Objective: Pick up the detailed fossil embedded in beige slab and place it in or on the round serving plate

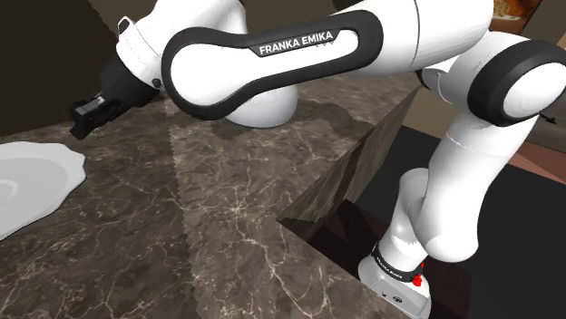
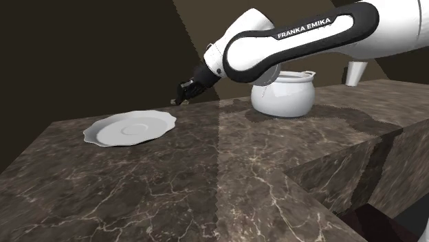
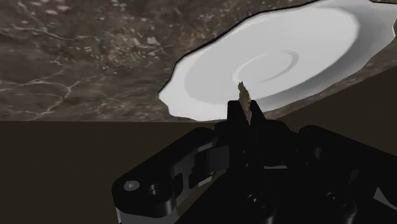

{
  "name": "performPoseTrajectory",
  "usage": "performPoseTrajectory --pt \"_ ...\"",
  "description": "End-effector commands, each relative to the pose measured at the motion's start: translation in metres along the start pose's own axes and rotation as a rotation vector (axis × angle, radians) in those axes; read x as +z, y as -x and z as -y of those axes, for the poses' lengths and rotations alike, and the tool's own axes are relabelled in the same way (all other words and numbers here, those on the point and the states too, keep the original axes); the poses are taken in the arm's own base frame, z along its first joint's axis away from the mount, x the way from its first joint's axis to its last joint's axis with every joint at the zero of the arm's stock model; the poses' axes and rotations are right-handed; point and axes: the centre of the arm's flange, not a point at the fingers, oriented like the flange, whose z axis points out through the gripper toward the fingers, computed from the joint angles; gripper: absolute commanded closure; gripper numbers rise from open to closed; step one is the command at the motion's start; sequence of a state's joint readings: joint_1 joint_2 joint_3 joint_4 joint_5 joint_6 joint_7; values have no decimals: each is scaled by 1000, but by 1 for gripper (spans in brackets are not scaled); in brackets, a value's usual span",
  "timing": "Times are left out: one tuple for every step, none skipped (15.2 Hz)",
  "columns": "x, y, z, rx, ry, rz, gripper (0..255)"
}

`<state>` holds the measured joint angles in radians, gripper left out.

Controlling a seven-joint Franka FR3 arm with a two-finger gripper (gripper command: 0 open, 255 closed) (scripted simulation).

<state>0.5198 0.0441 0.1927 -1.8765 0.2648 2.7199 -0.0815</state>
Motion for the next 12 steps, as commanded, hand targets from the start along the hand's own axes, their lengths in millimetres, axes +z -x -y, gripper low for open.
performPoseTrajectory --pt "18 -15 10 1 1 0 255" --pt "28 -21 17 1 1 0 255" --pt "37 -28 24 1 1 0 255" --pt "46 -35 30 1 1 -1 255" --pt "55 -41 37 1 1 -1 255" --pt "64 -48 44 1 1 -1 255" --pt "74 -54 51 1 1 -1 255" --pt "83 -61 57 1 1 -1 255" --pt "92 -68 64 1 1 -1 255" --pt "101 -74 71 1 1 -1 255" --pt "110 -81 78 1 1 -1 255" --pt "120 -88 85 1 1 -1 255"
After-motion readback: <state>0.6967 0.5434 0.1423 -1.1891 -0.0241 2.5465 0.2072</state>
